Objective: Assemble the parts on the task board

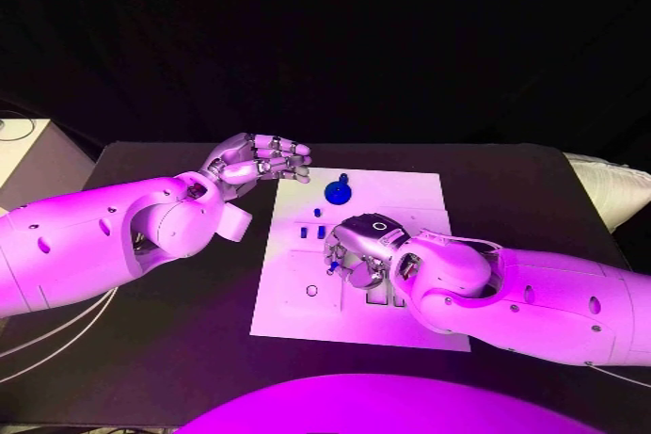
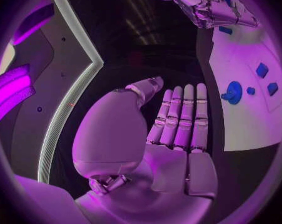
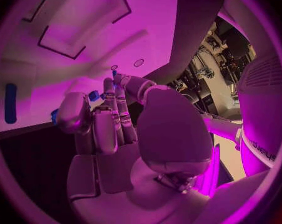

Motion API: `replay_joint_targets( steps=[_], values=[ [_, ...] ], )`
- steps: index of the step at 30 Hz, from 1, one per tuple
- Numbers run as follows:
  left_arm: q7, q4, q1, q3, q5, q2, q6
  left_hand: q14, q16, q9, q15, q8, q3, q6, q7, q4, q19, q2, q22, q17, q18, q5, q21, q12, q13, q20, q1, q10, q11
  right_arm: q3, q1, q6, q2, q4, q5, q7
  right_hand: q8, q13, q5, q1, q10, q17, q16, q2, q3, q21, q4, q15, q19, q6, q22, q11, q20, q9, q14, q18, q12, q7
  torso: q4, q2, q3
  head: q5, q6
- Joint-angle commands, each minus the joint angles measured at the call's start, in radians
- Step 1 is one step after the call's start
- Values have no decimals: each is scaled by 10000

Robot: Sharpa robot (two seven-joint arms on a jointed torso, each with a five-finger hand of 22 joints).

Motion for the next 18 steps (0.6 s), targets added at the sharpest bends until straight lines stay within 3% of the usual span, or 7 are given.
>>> replay_joint_targets(
  steps=[1, 18],
  values=[
    [144, 36, -10, 4, 37, 11, 77, 27, -42, -12, 30, -33, 6, -50, 49, -69, 49, 37, -8, 8, 99, 61, -42, -49, 15, -15, 66, -72, -24, 1, -33, 263, 18, -15, -254, -191, 66, 20, 25, 56, 344, -11, 9, 131, 61, -37, 10, -79, -11, 54, 16, -296, -54, 17, 510, -124, 5, 22, 5, 5, -12, -36, -33],
    [77, 33, -10, 5, 36, -3, 66, 2, -65, -22, 42, -45, -4, -71, 62, -79, 44, 31, -21, 6, 90, 61, -65, -56, 15, -11, 55, -102, -11, 0, -104, 176, 69, -87, -265, -209, 70, 27, 47, 47, 345, -5, 19, 134, 74, -32, 0, -77, -12, 43, 25, -293, -53, 31, 510, -124, -3, 26, -9, 5, 4, 59, -115]
  ],
)
